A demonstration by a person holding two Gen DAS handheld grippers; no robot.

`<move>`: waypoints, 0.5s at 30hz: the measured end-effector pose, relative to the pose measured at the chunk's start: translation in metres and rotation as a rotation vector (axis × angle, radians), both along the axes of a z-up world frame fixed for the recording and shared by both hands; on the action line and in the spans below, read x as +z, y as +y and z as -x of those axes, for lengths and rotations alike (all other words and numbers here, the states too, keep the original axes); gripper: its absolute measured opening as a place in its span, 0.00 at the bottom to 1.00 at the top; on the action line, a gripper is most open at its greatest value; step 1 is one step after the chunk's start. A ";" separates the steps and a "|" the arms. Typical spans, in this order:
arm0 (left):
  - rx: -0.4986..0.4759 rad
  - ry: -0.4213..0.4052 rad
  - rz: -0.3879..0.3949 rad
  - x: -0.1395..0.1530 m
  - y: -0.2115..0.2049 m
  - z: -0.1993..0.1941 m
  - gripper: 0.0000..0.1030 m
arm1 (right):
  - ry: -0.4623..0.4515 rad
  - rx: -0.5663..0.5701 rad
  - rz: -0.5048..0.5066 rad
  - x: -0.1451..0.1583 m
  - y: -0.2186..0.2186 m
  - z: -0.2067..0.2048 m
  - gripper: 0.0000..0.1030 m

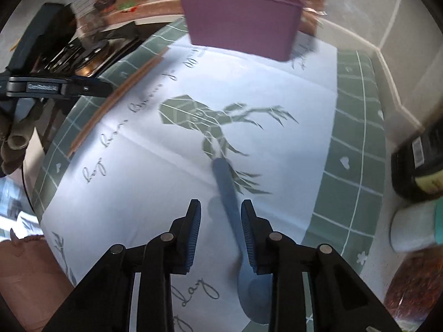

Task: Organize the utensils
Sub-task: 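Move both open tools down toward the chopsticks and grey spoon on the cloth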

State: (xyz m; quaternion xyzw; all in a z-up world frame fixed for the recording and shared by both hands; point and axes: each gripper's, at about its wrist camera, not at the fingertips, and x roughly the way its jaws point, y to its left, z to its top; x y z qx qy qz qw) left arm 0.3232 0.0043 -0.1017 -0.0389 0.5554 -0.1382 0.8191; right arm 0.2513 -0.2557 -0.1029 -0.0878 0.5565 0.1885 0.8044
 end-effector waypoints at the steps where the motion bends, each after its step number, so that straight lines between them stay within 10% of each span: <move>1: 0.009 0.004 0.010 0.000 0.002 -0.001 0.61 | 0.010 -0.006 0.011 -0.005 0.000 -0.001 0.21; 11: 0.086 0.057 0.047 -0.010 0.009 -0.019 0.60 | 0.009 -0.044 -0.122 0.006 0.011 -0.008 0.08; 15: 0.111 0.074 0.049 -0.014 0.005 -0.034 0.41 | 0.005 -0.057 -0.206 0.017 0.017 -0.018 0.08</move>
